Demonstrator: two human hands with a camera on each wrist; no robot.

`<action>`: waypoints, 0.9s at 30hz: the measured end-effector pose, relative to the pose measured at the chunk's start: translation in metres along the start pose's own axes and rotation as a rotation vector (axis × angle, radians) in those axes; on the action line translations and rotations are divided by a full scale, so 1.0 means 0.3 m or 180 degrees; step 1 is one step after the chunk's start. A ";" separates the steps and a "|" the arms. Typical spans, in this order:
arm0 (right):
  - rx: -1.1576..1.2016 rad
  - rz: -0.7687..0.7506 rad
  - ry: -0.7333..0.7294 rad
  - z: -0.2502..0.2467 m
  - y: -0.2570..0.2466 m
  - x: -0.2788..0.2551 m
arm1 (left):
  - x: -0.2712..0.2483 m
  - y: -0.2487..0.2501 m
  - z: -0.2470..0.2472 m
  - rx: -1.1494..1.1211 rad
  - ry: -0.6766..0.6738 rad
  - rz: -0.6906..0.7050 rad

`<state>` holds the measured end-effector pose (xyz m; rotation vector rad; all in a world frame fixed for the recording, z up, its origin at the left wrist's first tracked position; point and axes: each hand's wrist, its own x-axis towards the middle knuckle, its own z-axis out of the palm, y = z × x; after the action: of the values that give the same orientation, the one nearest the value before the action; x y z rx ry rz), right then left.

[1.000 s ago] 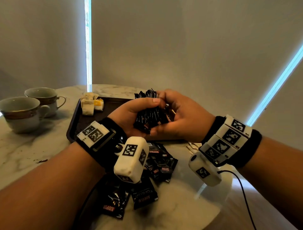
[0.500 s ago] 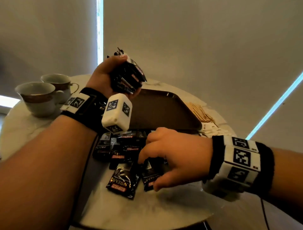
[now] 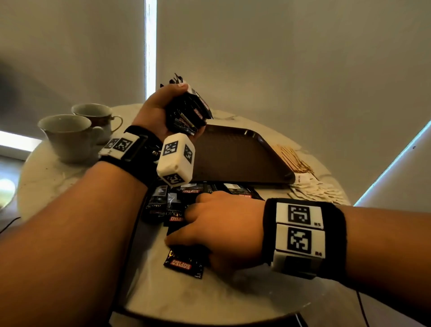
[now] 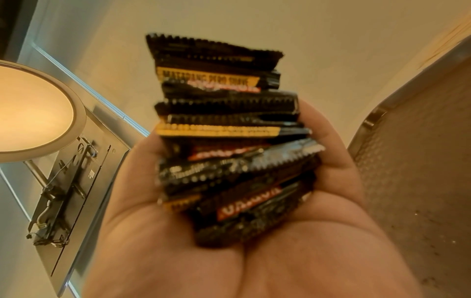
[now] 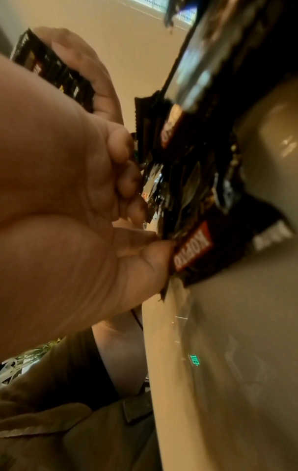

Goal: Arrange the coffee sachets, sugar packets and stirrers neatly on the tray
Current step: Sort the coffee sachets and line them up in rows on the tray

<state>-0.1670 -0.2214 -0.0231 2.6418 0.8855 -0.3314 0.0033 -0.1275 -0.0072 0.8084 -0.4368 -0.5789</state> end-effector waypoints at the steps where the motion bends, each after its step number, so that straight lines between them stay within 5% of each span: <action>1: -0.0016 -0.0018 0.0013 0.000 0.002 0.006 | 0.001 0.000 0.001 0.0003 -0.0002 0.0016; 5: 0.0286 -0.0131 0.0169 0.011 0.025 -0.004 | 0.005 -0.002 -0.005 -0.0080 -0.0033 0.0085; 13: 0.3237 0.0384 0.0696 -0.028 0.162 -0.185 | 0.009 -0.003 0.001 -0.0061 -0.0035 0.0013; 19: 0.4157 0.0542 0.0709 0.014 0.232 -0.220 | 0.002 -0.003 0.018 0.0080 -0.0036 -0.0027; 27: 0.2435 0.0846 -0.0055 0.018 0.197 -0.196 | 0.017 -0.019 0.002 0.0025 0.0001 -0.0104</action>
<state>-0.1769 -0.2995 0.0049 3.3850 0.4302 -0.7409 0.0051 -0.1341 -0.0105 0.8245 -0.4264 -0.6076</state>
